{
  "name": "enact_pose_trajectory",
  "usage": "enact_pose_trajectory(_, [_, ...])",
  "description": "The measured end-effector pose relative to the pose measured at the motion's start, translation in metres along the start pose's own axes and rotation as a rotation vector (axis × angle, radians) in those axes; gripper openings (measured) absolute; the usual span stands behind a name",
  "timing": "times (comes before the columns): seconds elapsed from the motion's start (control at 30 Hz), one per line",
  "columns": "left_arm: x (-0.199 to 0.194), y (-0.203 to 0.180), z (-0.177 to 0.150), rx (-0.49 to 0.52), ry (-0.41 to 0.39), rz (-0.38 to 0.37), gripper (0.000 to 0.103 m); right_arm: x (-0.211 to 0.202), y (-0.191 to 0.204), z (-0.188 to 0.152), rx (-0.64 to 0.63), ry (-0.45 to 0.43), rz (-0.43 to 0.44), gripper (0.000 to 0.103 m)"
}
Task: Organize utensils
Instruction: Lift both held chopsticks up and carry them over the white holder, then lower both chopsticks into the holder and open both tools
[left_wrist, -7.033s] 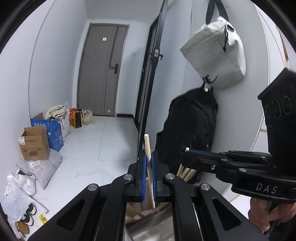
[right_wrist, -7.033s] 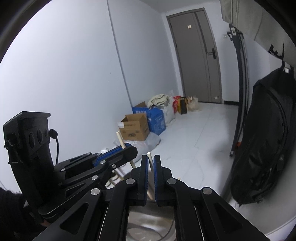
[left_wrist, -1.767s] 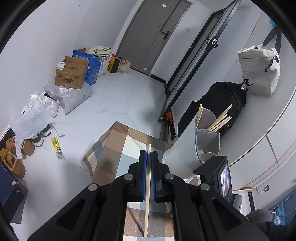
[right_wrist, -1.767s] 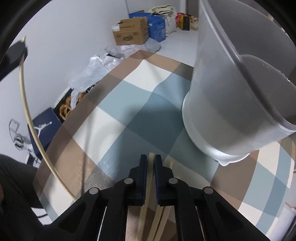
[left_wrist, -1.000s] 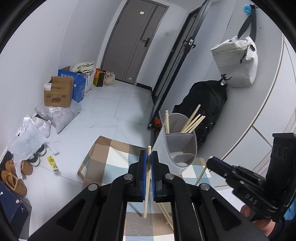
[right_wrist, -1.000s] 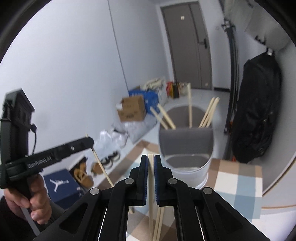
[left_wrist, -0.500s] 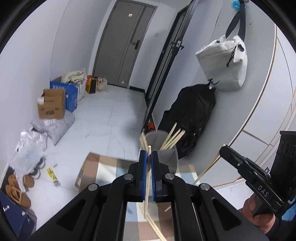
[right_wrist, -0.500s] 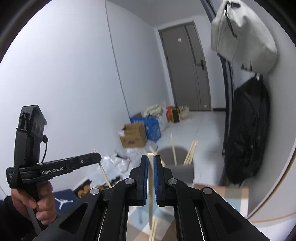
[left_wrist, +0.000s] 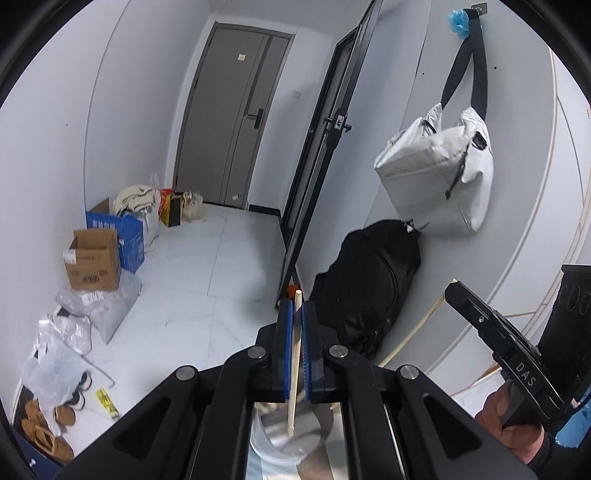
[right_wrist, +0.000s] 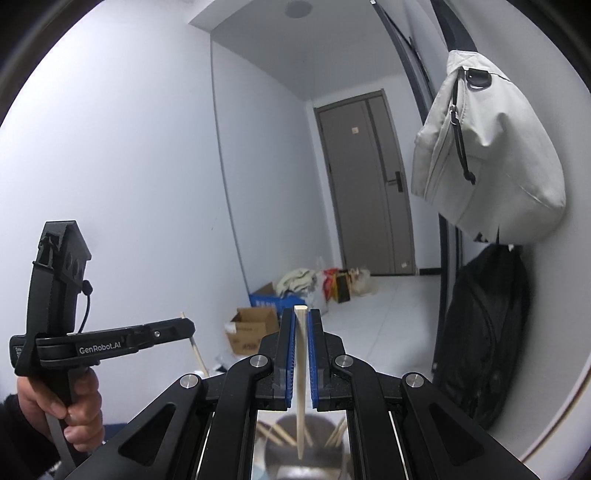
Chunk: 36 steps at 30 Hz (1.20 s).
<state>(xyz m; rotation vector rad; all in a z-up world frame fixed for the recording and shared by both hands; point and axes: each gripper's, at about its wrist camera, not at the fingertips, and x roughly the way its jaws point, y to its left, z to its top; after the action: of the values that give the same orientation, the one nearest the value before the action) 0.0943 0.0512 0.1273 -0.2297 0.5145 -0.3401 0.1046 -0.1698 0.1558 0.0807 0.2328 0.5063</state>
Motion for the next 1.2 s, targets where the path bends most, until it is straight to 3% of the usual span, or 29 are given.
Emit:
enact_pose_trajectory(0.33, [0.039, 0.005, 0.008, 0.003, 0.004, 0.014, 0.000, 0.038, -0.008, -0.003, -0.032, 0.006, 0.004, 0.006])
enact_pose_trajectory(0.67, [0.072, 0.013, -0.008, 0.017, 0.033, 0.018, 0.000, 0.070, -0.018, -0.026, -0.016, 0.060, 0.019, 0.006])
enact_pose_trajectory(1.2, [0.090, 0.008, -0.040, 0.112, 0.059, -0.035, 0.000, 0.085, -0.026, -0.071, -0.036, 0.145, 0.062, 0.006])
